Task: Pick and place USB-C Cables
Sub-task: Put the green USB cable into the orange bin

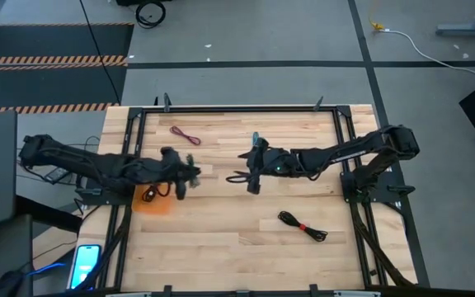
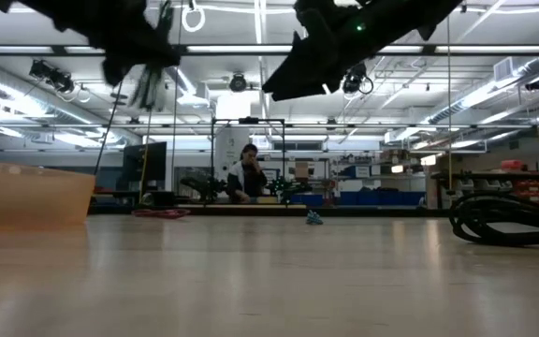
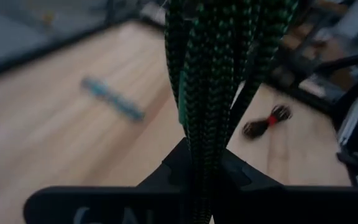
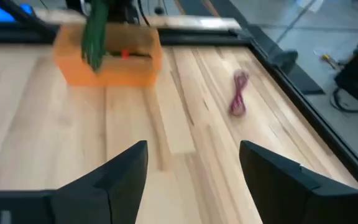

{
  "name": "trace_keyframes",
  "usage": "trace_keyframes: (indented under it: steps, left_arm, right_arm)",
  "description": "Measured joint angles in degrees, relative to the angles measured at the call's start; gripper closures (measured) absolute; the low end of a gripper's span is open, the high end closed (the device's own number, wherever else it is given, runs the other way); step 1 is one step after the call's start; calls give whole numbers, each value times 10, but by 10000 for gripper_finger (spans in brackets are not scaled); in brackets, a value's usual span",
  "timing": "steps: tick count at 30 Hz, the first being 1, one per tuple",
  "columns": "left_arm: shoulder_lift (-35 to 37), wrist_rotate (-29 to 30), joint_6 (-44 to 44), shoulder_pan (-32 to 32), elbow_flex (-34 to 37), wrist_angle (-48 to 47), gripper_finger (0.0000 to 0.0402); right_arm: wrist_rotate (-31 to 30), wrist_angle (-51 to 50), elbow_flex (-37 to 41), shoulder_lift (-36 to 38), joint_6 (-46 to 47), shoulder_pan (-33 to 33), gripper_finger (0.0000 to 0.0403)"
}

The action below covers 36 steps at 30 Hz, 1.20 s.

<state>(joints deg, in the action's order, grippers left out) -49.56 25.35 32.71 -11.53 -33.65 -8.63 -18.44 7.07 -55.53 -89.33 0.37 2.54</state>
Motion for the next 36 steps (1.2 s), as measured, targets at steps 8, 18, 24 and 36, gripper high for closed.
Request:
trace_keyframes:
  steps: [8,18,24,36]
  left_arm:
    - [92,-44,138,-23,-5,-202,371]
    - [91,-106,383,-25,-103,-619,371]
    - [84,-149,420,-26,-63,-580,371]
    - [22,-144,429,-24,-24,-528,369]
  right_arm:
    - [-2,-72,0,26,-6,-15,143]
    - [0,-105,0,29,-21,-41,144]
    - [1,-103,0,29,-20,-46,144]
    - [17,-106,0,29,-15,-44,146]
